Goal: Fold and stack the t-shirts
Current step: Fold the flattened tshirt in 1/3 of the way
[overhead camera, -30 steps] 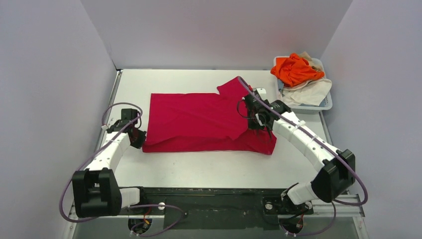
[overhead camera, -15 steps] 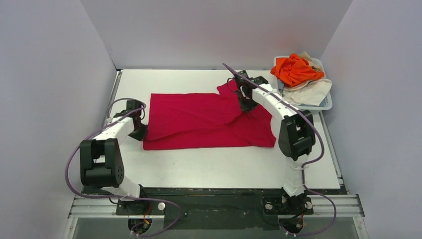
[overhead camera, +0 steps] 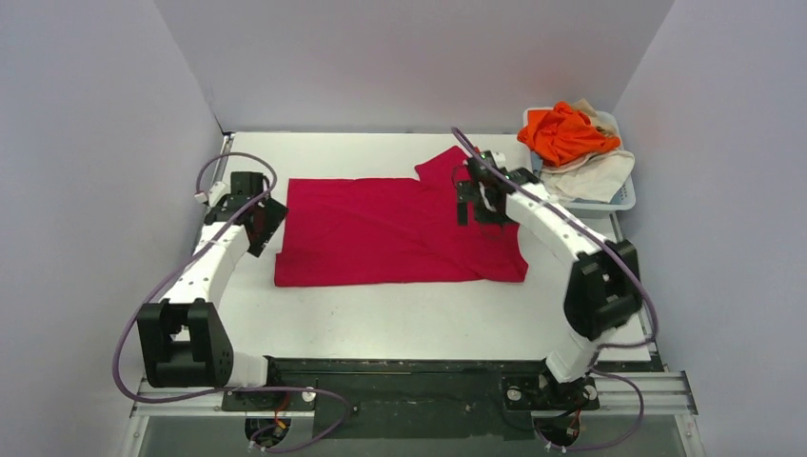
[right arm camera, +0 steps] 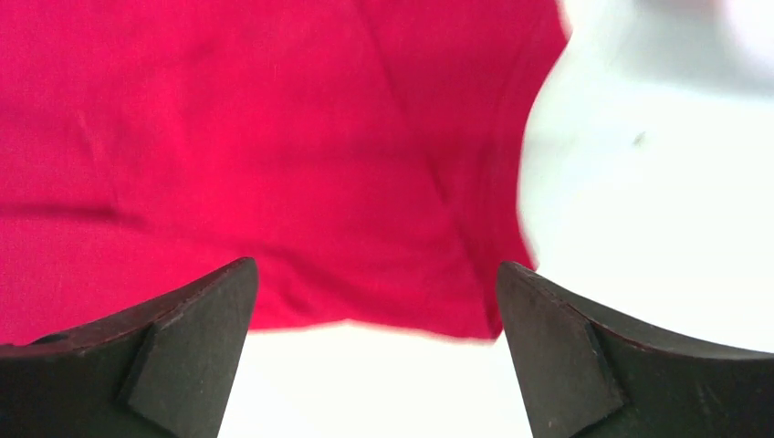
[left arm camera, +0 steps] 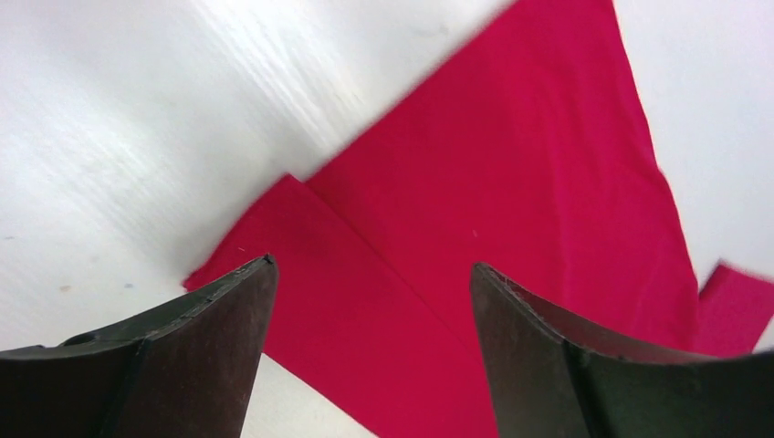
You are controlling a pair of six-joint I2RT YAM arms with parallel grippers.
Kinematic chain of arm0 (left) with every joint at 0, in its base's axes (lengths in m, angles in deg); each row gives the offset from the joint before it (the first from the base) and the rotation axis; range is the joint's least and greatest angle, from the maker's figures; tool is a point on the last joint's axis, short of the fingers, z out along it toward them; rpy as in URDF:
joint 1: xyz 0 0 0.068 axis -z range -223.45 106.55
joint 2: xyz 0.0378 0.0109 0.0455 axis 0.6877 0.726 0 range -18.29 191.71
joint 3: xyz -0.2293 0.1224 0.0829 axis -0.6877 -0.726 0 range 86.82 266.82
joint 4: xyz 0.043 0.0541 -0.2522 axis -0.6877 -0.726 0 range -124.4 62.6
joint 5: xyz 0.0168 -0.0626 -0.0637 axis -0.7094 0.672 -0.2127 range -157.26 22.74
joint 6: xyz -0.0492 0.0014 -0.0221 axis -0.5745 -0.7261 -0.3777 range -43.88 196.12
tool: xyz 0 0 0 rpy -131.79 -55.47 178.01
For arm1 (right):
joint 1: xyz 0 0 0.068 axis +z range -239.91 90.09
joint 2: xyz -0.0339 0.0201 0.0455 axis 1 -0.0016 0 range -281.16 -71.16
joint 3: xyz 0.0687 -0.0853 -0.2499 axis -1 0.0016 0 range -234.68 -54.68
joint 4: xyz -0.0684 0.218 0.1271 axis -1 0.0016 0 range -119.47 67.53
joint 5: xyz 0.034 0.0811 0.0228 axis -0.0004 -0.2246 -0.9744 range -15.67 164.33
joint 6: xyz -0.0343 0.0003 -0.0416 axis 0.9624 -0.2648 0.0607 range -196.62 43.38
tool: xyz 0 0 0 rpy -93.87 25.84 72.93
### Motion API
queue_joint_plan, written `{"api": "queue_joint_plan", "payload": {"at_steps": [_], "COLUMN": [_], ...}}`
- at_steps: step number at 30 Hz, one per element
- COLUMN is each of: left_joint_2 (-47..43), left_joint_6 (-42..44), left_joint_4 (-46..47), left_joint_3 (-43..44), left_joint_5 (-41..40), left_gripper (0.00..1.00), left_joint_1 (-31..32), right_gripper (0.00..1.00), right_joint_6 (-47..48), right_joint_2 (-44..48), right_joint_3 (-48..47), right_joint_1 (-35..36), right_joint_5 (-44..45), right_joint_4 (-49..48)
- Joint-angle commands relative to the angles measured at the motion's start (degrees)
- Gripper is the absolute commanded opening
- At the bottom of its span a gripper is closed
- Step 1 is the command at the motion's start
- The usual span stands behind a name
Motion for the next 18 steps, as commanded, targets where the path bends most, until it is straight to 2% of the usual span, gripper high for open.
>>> {"api": "queue_joint_plan", "payload": {"at_steps": [1, 2, 5, 11, 14, 18], "left_joint_2": [3.1, 4.3, 10.8, 18.4, 19.2, 16.3], "left_joint_6": [7.1, 7.4, 7.8, 8.1, 9.2, 9.5], "left_joint_4": [6.1, 6.9, 7.9, 9.6, 10.6, 10.5], "left_joint_3": [-0.5, -0.7, -0.9, -4.0, -5.9, -9.9], "left_joint_5": [8.7, 9.9, 11.6, 11.1, 11.8, 11.7], "left_gripper": [0.88, 0.88, 0.89, 0.91, 0.91, 0.92], "left_joint_1": [6.4, 8.3, 10.5, 9.5, 8.1, 7.4], "right_gripper": [0.99, 0.99, 0.99, 0.99, 0.98, 0.97], "right_joint_6": [-11.4, -12.3, -14.4, -17.3, -18.7, -20.6], "right_joint_2": [10.9, 11.3, 8.4, 5.9, 5.1, 8.6], "right_joint_3": [18.5, 19.9, 22.7, 29.8, 34.1, 43.2], "right_joint_1": [-0.7, -1.0, -1.8, -7.4, -9.3, -9.8], "right_joint_5": [-14.6, -17.6, -18.1, -18.2, -24.0, -23.8], "right_joint_4": [-10.1, -12.5, -13.9, -19.4, -23.6, -24.3]}}
